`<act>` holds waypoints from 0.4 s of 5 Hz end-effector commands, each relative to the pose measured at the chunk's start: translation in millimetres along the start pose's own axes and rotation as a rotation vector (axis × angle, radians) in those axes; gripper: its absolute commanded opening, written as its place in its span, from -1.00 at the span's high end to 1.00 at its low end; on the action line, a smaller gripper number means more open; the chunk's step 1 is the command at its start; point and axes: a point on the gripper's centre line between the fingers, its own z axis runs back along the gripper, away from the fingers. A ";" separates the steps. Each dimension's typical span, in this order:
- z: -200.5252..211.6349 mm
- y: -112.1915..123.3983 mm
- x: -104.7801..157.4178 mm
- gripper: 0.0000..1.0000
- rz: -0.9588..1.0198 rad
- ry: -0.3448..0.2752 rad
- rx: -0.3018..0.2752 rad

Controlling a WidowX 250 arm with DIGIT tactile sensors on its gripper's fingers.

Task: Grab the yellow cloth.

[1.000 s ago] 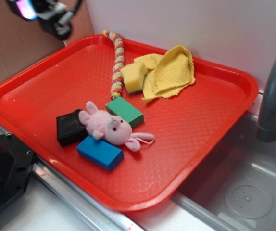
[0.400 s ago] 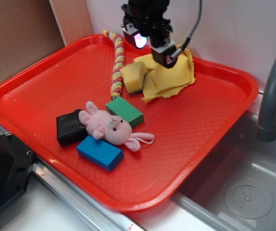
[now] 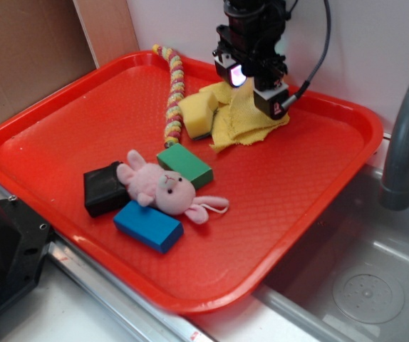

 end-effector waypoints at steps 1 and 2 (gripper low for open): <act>-1.1 -1.5 8.5 1.00 0.002 -0.083 -0.006; 9.2 2.9 -2.9 1.00 0.026 -0.115 -0.015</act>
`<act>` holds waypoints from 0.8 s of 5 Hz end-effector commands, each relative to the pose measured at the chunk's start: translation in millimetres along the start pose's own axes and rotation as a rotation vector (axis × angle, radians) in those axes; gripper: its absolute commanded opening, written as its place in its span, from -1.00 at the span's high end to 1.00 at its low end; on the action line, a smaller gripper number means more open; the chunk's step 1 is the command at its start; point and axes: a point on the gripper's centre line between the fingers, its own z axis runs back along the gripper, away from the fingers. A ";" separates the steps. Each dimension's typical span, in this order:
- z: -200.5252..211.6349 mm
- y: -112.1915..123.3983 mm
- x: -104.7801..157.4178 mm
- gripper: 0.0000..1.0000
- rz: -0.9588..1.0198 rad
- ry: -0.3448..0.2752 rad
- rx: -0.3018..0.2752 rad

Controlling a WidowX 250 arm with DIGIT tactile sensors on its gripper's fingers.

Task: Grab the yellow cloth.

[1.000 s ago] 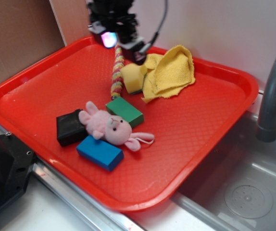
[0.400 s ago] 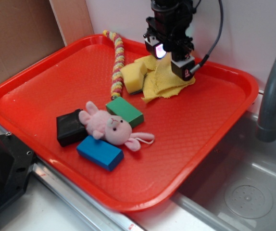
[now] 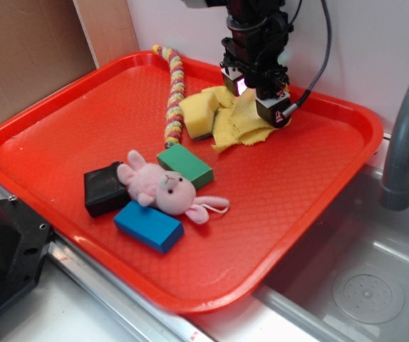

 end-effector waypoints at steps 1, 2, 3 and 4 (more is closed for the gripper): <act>19.3 9.3 -11.7 1.00 0.063 -0.059 -0.015; 25.6 15.7 -21.6 1.00 0.097 -0.056 -0.017; 59.5 28.8 -33.4 1.00 0.141 -0.037 -0.021; 112.7 39.2 -48.3 1.00 0.222 -0.012 0.090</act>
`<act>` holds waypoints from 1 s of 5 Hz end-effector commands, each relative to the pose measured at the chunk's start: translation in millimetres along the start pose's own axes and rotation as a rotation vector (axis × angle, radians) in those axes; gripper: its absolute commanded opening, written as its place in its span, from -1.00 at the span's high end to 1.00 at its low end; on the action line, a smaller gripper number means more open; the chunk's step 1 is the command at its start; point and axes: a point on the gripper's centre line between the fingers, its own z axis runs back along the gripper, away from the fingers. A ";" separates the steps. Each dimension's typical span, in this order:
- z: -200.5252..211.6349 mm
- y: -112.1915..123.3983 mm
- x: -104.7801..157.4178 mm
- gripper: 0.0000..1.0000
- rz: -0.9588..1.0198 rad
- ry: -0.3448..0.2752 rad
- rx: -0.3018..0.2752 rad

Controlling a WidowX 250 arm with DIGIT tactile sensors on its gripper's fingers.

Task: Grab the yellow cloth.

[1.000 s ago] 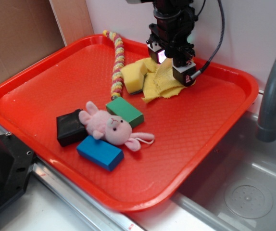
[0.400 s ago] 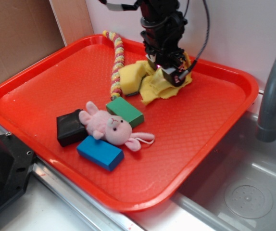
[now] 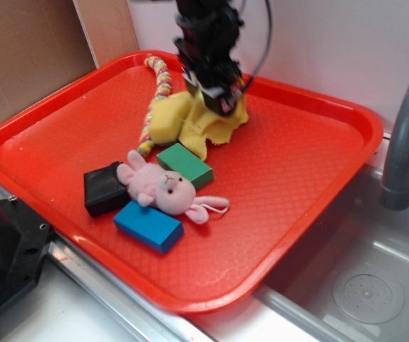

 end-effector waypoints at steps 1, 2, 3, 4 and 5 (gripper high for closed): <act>120.0 16.0 -19.3 1.00 0.176 -0.014 0.143; 170.2 24.9 -29.2 1.00 0.228 0.012 0.086; 193.8 31.5 -44.1 1.00 0.246 -0.049 0.056; 196.8 39.0 -57.3 1.00 0.263 -0.073 0.027; 188.9 43.2 -57.5 1.00 0.287 -0.054 0.049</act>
